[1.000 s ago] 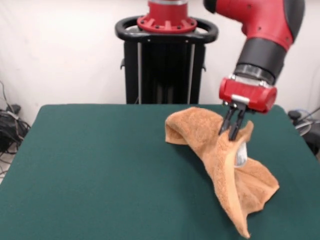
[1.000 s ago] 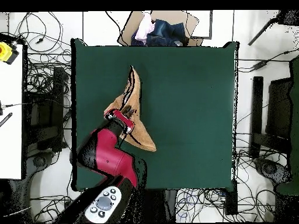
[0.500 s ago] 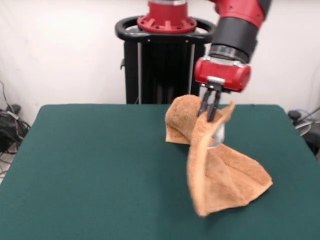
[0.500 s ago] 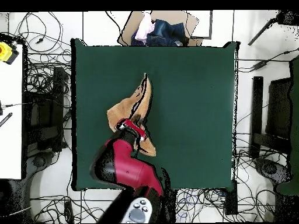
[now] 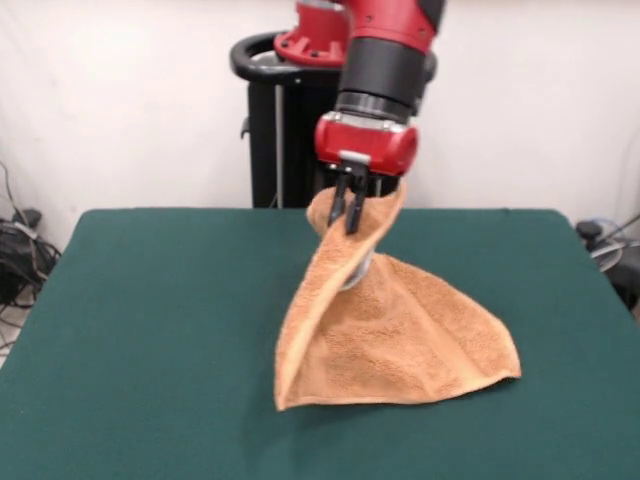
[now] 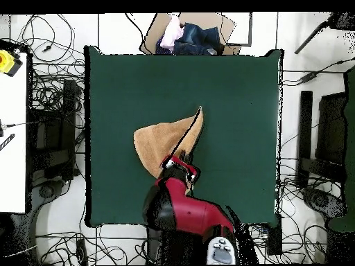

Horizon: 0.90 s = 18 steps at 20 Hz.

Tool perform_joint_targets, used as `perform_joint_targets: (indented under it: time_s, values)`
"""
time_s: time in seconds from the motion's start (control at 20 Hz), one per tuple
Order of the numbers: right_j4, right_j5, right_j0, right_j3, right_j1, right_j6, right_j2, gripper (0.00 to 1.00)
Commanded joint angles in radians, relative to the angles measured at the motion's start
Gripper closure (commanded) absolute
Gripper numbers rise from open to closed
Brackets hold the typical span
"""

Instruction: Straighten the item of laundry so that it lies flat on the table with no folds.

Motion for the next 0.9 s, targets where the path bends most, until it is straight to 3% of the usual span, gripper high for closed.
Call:
perform_joint_targets:
  time_s: [0.05, 0.5, 0.85, 0.9]
  values:
    - [-0.151, 0.058, -0.143, 0.076, -0.067, 0.136, 0.192, 1.00]
    - [-0.273, 0.135, -0.313, 0.154, -0.197, 0.109, 0.284, 1.00]
    - [-0.309, 0.293, -0.506, 0.247, -0.392, 0.048, 0.440, 1.00]
    - [-0.315, 0.311, -0.563, 0.277, -0.432, 0.039, 0.488, 1.00]
